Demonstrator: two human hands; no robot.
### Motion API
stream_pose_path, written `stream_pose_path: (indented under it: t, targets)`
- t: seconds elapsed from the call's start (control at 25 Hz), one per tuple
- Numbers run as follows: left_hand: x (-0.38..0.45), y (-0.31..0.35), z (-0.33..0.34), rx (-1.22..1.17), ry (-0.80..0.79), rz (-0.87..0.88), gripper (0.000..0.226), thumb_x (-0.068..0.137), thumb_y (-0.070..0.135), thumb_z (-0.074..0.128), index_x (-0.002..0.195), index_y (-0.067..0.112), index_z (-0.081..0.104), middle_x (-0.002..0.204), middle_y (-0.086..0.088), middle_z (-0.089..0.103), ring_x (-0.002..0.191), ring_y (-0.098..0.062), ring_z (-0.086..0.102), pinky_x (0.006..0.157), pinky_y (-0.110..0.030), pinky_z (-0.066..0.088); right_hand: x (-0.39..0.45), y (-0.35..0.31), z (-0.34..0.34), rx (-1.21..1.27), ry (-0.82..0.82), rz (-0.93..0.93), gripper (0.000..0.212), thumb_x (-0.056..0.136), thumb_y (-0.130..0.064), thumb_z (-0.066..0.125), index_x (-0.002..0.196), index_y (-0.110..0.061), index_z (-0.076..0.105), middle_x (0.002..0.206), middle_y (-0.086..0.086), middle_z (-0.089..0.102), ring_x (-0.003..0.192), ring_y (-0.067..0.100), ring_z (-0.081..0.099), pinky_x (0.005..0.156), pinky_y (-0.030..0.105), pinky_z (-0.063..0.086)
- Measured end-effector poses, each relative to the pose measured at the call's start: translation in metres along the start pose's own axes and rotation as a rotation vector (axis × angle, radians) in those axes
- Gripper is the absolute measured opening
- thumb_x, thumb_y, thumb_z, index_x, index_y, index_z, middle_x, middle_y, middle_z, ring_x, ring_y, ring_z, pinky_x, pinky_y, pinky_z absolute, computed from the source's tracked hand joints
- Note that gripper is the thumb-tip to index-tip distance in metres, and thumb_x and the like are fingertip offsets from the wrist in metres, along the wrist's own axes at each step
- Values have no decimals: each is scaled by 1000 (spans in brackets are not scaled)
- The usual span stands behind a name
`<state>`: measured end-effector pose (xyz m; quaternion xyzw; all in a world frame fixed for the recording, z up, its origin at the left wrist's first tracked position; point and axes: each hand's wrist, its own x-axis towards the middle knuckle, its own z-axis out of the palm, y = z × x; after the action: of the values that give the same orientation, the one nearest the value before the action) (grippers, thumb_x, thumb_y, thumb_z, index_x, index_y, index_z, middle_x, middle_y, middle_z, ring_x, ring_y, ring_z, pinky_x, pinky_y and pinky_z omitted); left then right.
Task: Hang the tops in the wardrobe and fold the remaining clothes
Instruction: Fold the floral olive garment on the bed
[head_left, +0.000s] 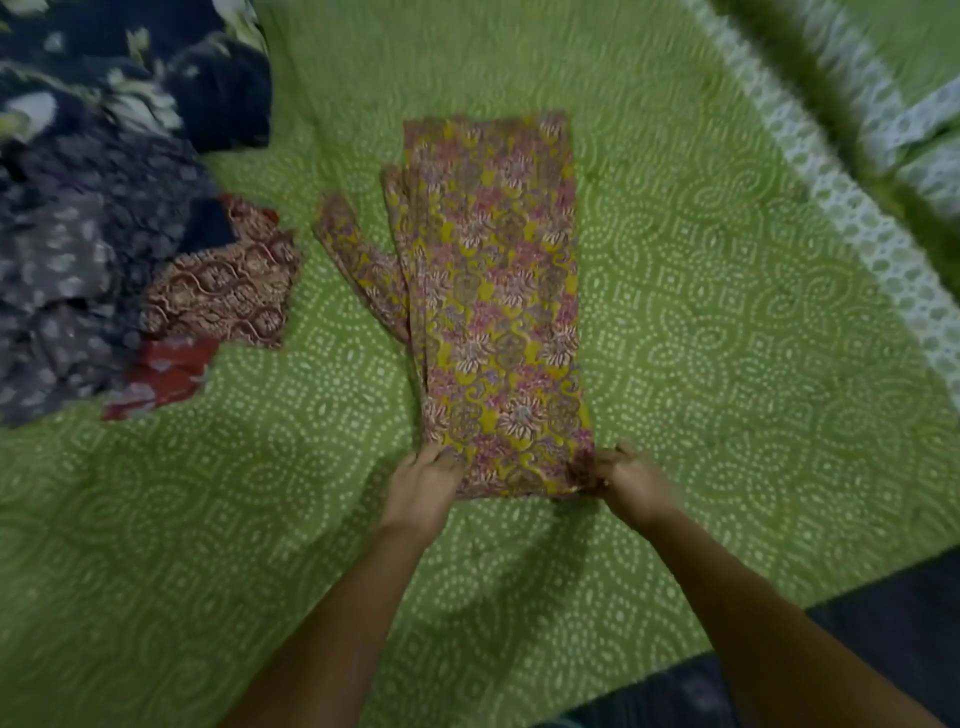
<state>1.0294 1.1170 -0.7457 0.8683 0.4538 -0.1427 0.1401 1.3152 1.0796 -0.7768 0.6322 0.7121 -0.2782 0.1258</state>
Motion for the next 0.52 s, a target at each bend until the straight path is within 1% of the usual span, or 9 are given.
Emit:
stream_pose_path:
  t: [0.08, 0.16, 0.2, 0.24, 0.32, 0.36, 0.44, 0.48, 0.52]
  targets:
    - [-7, 8, 6, 144, -150, 104, 27, 80, 4, 59, 104, 14, 66, 107, -4, 64, 111, -25, 50, 95, -37, 39, -15, -7, 16, 27, -81, 3, 16, 86, -27, 62, 98, -20, 71, 107, 0, 67, 98, 23, 57, 77, 31, 45]
    - [-25, 24, 27, 189, -287, 183, 30, 87, 3, 49, 112, 9, 63, 117, -8, 61, 118, -28, 44, 107, -41, 26, -46, -15, 35, 191, -207, 125, 17, 89, -27, 59, 97, -17, 70, 107, 8, 67, 91, 20, 59, 73, 27, 42]
    - [-40, 34, 35, 151, -376, 204, 28, 88, 3, 49, 111, 8, 64, 116, -10, 62, 118, -29, 44, 109, -42, 24, -62, -22, 45, 271, -289, 173, 19, 90, -26, 57, 100, -15, 69, 109, 9, 67, 88, 17, 58, 73, 26, 41]
    - [-62, 46, 42, 145, -468, 249, 25, 86, 7, 53, 106, 9, 66, 111, -9, 65, 115, -28, 48, 109, -43, 28, -73, -30, 51, 342, -368, 185, 22, 91, -26, 56, 105, -15, 68, 110, 8, 66, 90, 17, 56, 75, 26, 40]
    - [-99, 65, 60, 41, -553, 318, 18, 71, 24, 71, 88, 20, 73, 91, -1, 72, 97, -21, 64, 95, -41, 48, -84, -44, 51, 453, -396, 210, 26, 92, -30, 55, 104, -11, 69, 97, 5, 65, 88, 21, 58, 70, 26, 41]
    - [-112, 73, 65, -37, -561, 311, 21, 63, 32, 77, 82, 24, 74, 82, 3, 72, 86, -17, 68, 84, -36, 55, -85, -49, 50, 480, -399, 198, 29, 93, -34, 54, 100, -11, 69, 91, 5, 65, 85, 23, 60, 64, 27, 39]
    - [-107, 76, 66, -136, -487, 282, 28, 58, 46, 78, 76, 27, 71, 73, 6, 69, 74, -13, 67, 71, -31, 56, -77, -56, 45, 413, -416, 93, 31, 93, -39, 52, 98, -13, 69, 95, 8, 69, 89, 27, 64, 62, 26, 36]
    - [-89, 75, 58, -189, -391, 268, 29, 66, 50, 72, 82, 26, 69, 81, 4, 68, 80, -14, 65, 73, -32, 53, -68, -59, 41, 344, -399, 37, 31, 94, -38, 50, 100, -15, 68, 100, 8, 69, 92, 28, 64, 64, 26, 38]
    - [-62, 72, 52, -264, -264, 182, 31, 82, 51, 57, 97, 26, 66, 98, 2, 67, 95, -17, 61, 82, -33, 49, -54, -61, 38, 308, -296, -3, 29, 96, -36, 47, 105, -16, 66, 104, 8, 68, 95, 28, 63, 69, 27, 41]
